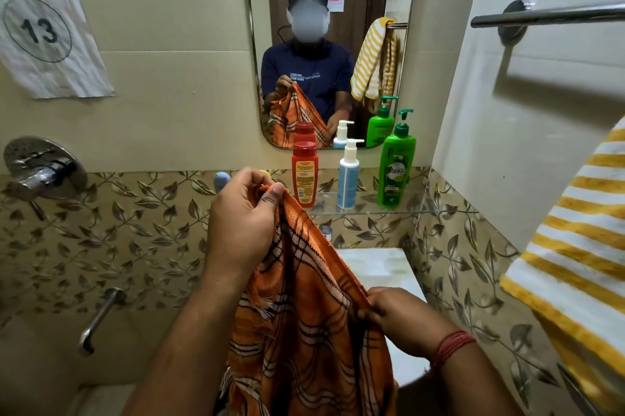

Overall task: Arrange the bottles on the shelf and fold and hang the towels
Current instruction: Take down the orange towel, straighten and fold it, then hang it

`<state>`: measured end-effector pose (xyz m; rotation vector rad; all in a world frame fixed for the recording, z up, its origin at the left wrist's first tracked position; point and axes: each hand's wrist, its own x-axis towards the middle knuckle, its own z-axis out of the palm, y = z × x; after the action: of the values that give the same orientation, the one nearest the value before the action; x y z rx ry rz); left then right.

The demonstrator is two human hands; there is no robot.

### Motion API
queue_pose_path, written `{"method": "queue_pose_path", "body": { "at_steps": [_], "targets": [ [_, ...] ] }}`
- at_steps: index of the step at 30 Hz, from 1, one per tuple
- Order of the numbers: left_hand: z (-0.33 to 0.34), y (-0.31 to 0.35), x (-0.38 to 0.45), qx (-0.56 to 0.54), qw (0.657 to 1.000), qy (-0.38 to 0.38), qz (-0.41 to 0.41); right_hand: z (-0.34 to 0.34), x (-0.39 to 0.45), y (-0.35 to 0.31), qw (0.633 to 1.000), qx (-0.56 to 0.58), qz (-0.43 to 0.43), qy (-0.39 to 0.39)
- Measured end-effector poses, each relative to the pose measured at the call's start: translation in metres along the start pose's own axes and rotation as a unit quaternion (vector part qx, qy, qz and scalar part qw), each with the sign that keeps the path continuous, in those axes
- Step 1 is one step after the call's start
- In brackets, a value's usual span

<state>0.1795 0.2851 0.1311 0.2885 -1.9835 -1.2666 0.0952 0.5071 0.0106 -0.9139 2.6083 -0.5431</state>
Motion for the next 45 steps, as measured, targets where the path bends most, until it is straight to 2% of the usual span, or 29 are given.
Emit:
{"method": "queue_pose_path", "body": {
  "at_steps": [2, 4, 5, 7, 8, 9, 11, 16, 18, 20, 23, 25, 26, 27, 29, 31, 32, 38, 45],
  "targets": [
    [-0.001, -0.001, 0.000, 0.004, 1.000, 0.005, 0.000, 0.002, -0.001, 0.001, 1.000, 0.000, 0.007, 0.016],
    [-0.004, -0.004, 0.003, 0.014, 1.000, 0.023, -0.001, 0.004, -0.003, 0.001, 0.991, 0.115, -0.028, 0.057],
    [-0.006, -0.006, 0.005, 0.017, 0.999, 0.037, -0.005, 0.005, -0.004, 0.001, 0.968, 0.232, -0.052, 0.084],
    [-0.013, -0.013, 0.010, 0.010, 0.997, 0.069, -0.021, 0.005, -0.010, -0.001, 0.867, 0.474, -0.082, 0.128],
    [-0.016, -0.017, 0.011, 0.003, 0.996, 0.086, -0.029, 0.005, -0.011, 0.000, 0.827, 0.538, -0.084, 0.142],
    [-0.018, -0.021, 0.012, -0.003, 0.994, 0.104, -0.036, 0.005, -0.011, 0.001, 0.811, 0.557, -0.079, 0.159],
    [-0.020, -0.026, 0.012, -0.009, 0.991, 0.124, -0.043, 0.004, -0.009, 0.002, 0.826, 0.526, -0.070, 0.189],
    [-0.017, -0.031, 0.010, -0.004, 0.989, 0.139, -0.048, -0.001, -0.007, 0.006, 0.912, 0.354, -0.036, 0.203],
    [-0.017, -0.033, 0.010, 0.000, 0.990, 0.132, -0.052, -0.005, -0.010, 0.003, 0.921, 0.338, -0.029, 0.190],
    [-0.016, -0.036, 0.011, 0.021, 0.991, 0.119, -0.054, -0.007, -0.012, -0.003, 0.916, 0.354, -0.036, 0.187],
    [-0.011, -0.034, 0.008, 0.087, 0.990, 0.108, -0.002, -0.014, -0.019, -0.024, 0.902, 0.378, -0.071, 0.195],
    [-0.004, -0.029, 0.002, 0.048, 0.998, 0.034, 0.022, -0.021, -0.021, -0.039, 0.908, 0.355, -0.103, 0.197],
    [0.000, -0.024, -0.003, -0.010, 0.999, -0.040, 0.005, -0.025, -0.021, -0.046, 0.914, 0.335, -0.116, 0.197],
    [0.006, -0.021, -0.009, -0.064, 0.990, -0.126, -0.021, -0.031, -0.021, -0.053, 0.921, 0.315, -0.125, 0.194],
    [0.016, -0.018, -0.018, -0.078, 0.959, -0.269, -0.031, -0.041, -0.021, -0.063, 0.931, 0.281, -0.139, 0.185],
    [0.025, -0.021, -0.024, -0.066, 0.930, -0.360, -0.010, -0.050, -0.020, -0.067, 0.935, 0.263, -0.159, 0.177],
    [0.027, -0.021, -0.025, -0.060, 0.922, -0.383, -0.008, -0.054, -0.019, -0.066, 0.938, 0.253, -0.164, 0.174],
    [0.028, -0.020, -0.024, 0.001, 0.932, -0.361, 0.027, -0.064, -0.026, -0.059, 0.948, 0.210, -0.164, 0.176],
    [0.031, -0.015, -0.026, -0.027, 0.951, -0.307, 0.030, -0.064, -0.026, -0.054, 0.960, 0.167, -0.152, 0.168]
  ]
}}
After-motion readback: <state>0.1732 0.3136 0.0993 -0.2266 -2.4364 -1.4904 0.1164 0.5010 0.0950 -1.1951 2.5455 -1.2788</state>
